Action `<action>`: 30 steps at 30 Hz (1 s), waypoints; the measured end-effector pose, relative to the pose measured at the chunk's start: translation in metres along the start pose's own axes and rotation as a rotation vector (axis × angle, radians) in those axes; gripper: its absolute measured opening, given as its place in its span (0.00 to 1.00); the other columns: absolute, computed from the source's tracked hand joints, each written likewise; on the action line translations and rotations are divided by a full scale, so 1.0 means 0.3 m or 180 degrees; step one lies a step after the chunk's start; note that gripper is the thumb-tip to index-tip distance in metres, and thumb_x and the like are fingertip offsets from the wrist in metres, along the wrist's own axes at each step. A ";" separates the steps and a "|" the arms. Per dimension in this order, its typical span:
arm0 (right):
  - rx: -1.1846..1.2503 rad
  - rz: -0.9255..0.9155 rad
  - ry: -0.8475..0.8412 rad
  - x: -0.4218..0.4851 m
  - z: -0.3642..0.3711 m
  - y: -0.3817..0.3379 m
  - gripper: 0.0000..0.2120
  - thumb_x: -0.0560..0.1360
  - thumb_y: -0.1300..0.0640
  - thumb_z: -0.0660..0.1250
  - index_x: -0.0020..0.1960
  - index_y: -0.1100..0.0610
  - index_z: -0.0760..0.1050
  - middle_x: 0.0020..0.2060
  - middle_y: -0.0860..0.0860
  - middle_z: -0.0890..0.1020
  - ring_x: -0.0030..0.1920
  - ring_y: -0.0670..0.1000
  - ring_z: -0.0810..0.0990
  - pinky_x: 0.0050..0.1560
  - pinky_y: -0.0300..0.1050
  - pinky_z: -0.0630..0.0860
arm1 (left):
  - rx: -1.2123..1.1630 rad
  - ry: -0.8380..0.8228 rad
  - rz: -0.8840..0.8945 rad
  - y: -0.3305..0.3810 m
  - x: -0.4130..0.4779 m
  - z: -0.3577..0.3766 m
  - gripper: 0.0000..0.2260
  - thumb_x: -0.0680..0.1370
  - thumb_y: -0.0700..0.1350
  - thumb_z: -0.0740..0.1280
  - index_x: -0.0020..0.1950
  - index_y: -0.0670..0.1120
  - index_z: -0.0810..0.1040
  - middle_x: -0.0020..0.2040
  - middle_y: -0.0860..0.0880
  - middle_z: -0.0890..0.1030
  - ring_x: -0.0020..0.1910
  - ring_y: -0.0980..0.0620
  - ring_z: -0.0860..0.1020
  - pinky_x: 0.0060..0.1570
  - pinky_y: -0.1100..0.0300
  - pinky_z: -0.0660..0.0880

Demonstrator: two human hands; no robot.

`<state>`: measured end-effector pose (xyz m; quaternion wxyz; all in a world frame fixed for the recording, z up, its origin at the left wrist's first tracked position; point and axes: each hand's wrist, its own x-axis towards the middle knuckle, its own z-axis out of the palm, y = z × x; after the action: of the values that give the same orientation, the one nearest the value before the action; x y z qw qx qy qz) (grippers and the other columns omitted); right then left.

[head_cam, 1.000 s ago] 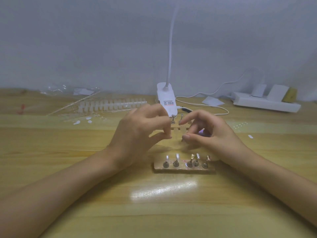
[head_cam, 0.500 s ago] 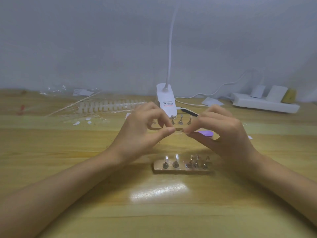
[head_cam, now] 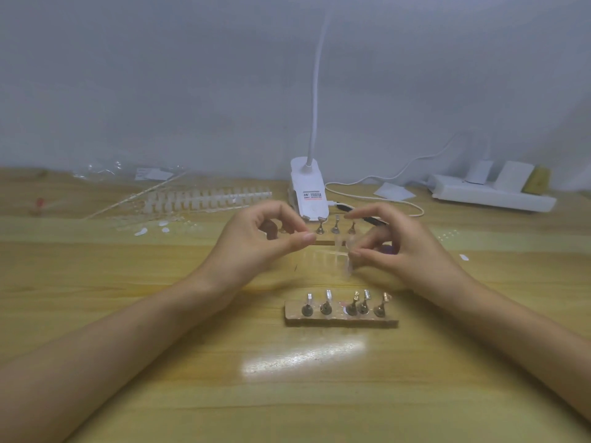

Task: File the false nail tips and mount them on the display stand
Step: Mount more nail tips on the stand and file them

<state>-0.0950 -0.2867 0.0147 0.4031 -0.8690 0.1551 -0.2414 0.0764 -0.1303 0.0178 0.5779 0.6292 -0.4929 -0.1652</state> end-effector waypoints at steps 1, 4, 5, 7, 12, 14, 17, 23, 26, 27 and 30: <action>-0.0088 0.0058 -0.0019 0.002 -0.003 0.006 0.17 0.74 0.62 0.74 0.59 0.49 0.76 0.38 0.48 0.86 0.44 0.46 0.83 0.46 0.35 0.73 | -0.0012 0.0011 0.0017 -0.006 -0.001 -0.003 0.07 0.67 0.51 0.76 0.34 0.54 0.79 0.37 0.60 0.80 0.33 0.60 0.69 0.37 0.75 0.69; -0.0563 -0.0021 0.0215 0.017 -0.038 0.027 0.11 0.75 0.56 0.73 0.55 0.47 0.78 0.39 0.44 0.84 0.38 0.46 0.76 0.41 0.34 0.70 | 0.0058 0.0006 0.0060 -0.026 0.000 -0.010 0.07 0.68 0.50 0.76 0.35 0.54 0.79 0.37 0.59 0.81 0.33 0.62 0.70 0.37 0.75 0.69; -0.0694 -0.0038 0.0298 0.023 -0.059 0.030 0.09 0.74 0.55 0.74 0.53 0.46 0.79 0.39 0.44 0.82 0.37 0.45 0.74 0.39 0.32 0.69 | 0.0057 -0.0019 0.0070 -0.032 -0.001 -0.010 0.07 0.70 0.49 0.76 0.35 0.54 0.79 0.36 0.60 0.80 0.33 0.63 0.71 0.36 0.76 0.68; -0.1023 0.0091 0.0235 0.032 -0.106 0.040 0.08 0.71 0.52 0.76 0.48 0.46 0.80 0.42 0.44 0.79 0.38 0.44 0.72 0.39 0.32 0.69 | 0.0007 -0.0076 0.0064 -0.043 -0.002 -0.010 0.07 0.71 0.48 0.75 0.37 0.51 0.79 0.35 0.60 0.80 0.34 0.62 0.72 0.36 0.76 0.68; -0.1181 0.0419 -0.0281 0.020 -0.161 0.062 0.12 0.65 0.43 0.76 0.45 0.48 0.80 0.48 0.45 0.80 0.42 0.42 0.76 0.41 0.30 0.70 | -0.0052 -0.0193 0.0069 -0.049 0.001 -0.008 0.05 0.73 0.47 0.74 0.39 0.49 0.81 0.40 0.56 0.82 0.37 0.60 0.75 0.40 0.74 0.70; -0.0987 0.0272 -0.0240 0.019 -0.154 0.054 0.10 0.68 0.45 0.75 0.46 0.49 0.81 0.46 0.42 0.82 0.46 0.45 0.79 0.42 0.33 0.71 | -0.0098 -0.0251 0.0032 -0.045 0.000 -0.006 0.04 0.73 0.45 0.74 0.39 0.49 0.81 0.38 0.60 0.81 0.35 0.63 0.74 0.36 0.75 0.68; -0.0413 0.0041 -0.0428 0.021 -0.097 0.018 0.06 0.73 0.56 0.77 0.46 0.48 0.83 0.44 0.41 0.85 0.43 0.44 0.83 0.38 0.34 0.74 | -0.0137 -0.0332 0.0040 -0.037 0.006 -0.001 0.05 0.74 0.45 0.74 0.39 0.52 0.80 0.40 0.60 0.81 0.38 0.60 0.74 0.39 0.74 0.69; 0.0989 0.0173 -0.0652 0.013 0.030 -0.012 0.10 0.72 0.59 0.75 0.53 0.55 0.84 0.46 0.53 0.87 0.43 0.52 0.86 0.40 0.43 0.81 | 0.0163 -0.0545 0.0224 -0.035 0.006 0.021 0.05 0.74 0.44 0.74 0.40 0.52 0.81 0.42 0.60 0.79 0.39 0.59 0.74 0.45 0.70 0.71; 0.1682 0.0445 -0.0024 0.007 0.032 0.001 0.11 0.69 0.57 0.74 0.51 0.57 0.83 0.47 0.58 0.87 0.46 0.55 0.86 0.46 0.46 0.83 | 0.0141 -0.0561 0.0142 -0.047 0.004 0.018 0.04 0.74 0.45 0.74 0.40 0.52 0.81 0.44 0.59 0.78 0.39 0.58 0.73 0.48 0.67 0.72; 0.1738 0.0513 0.0070 0.005 0.031 0.004 0.11 0.68 0.57 0.74 0.50 0.58 0.82 0.47 0.59 0.87 0.46 0.56 0.86 0.47 0.46 0.83 | 0.0130 -0.0527 0.0143 -0.050 0.003 0.018 0.05 0.74 0.45 0.74 0.40 0.52 0.81 0.45 0.58 0.78 0.39 0.57 0.73 0.49 0.66 0.73; 0.1620 0.0487 -0.0322 -0.005 0.040 0.002 0.10 0.67 0.59 0.76 0.47 0.59 0.81 0.45 0.60 0.86 0.46 0.58 0.87 0.45 0.47 0.83 | 0.0191 -0.0491 0.0239 -0.050 0.003 0.020 0.05 0.74 0.45 0.74 0.40 0.52 0.81 0.45 0.58 0.78 0.39 0.57 0.74 0.50 0.68 0.72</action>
<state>-0.0898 -0.2788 0.0071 0.6329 -0.7364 0.1343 -0.1976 0.0786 -0.1367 0.0031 0.5249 0.6127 -0.5639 -0.1765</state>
